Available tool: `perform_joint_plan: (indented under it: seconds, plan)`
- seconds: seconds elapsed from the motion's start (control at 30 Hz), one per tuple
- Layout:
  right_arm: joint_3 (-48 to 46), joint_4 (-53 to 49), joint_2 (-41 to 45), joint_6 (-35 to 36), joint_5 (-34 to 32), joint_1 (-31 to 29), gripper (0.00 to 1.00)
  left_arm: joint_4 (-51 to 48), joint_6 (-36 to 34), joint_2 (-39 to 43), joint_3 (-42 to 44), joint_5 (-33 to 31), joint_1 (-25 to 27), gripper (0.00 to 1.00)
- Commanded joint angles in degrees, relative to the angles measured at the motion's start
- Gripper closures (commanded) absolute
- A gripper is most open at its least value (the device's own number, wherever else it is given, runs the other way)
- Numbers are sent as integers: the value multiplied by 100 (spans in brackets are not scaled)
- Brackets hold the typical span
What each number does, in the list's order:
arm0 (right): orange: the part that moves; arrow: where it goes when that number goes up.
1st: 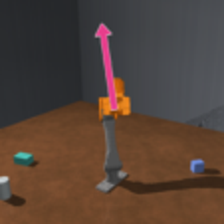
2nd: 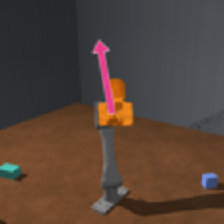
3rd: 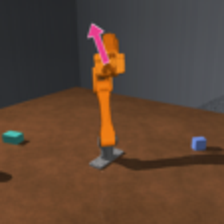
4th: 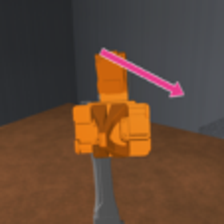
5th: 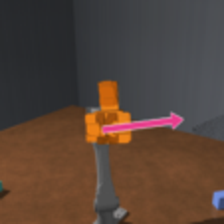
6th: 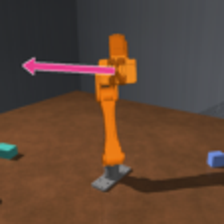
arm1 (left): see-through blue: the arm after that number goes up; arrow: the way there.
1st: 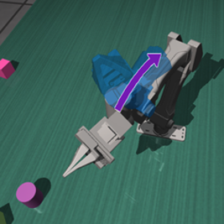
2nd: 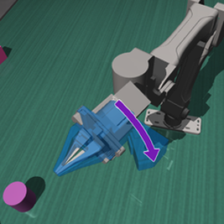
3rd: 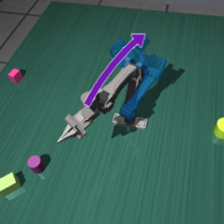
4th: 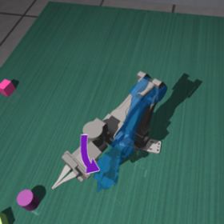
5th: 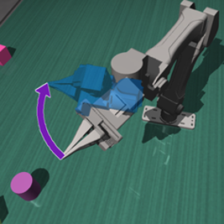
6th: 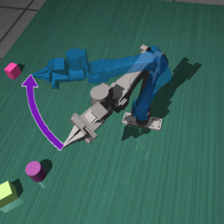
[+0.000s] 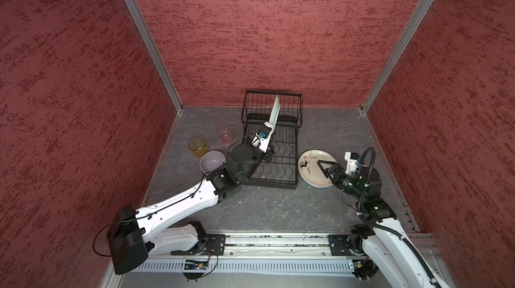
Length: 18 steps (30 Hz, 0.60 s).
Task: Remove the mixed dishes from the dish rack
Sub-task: 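Pull the pale green plate out of the rack toward the robot with the left gripper, then carry the pale green plate toward the right gripper while the right gripper approaches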
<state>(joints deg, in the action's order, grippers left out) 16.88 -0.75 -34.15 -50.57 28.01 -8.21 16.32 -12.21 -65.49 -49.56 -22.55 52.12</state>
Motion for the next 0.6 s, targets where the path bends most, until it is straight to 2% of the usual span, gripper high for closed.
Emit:
perform_joint_plan:
  seconds: [0.0,0.57]
  plan:
    - [195,290,-4,-77,100,-47,1,422,78,277,-8,-167,7,100]
    - [447,208,58,-41,204,-296,1,-56,100,466,328,-117,201,100]
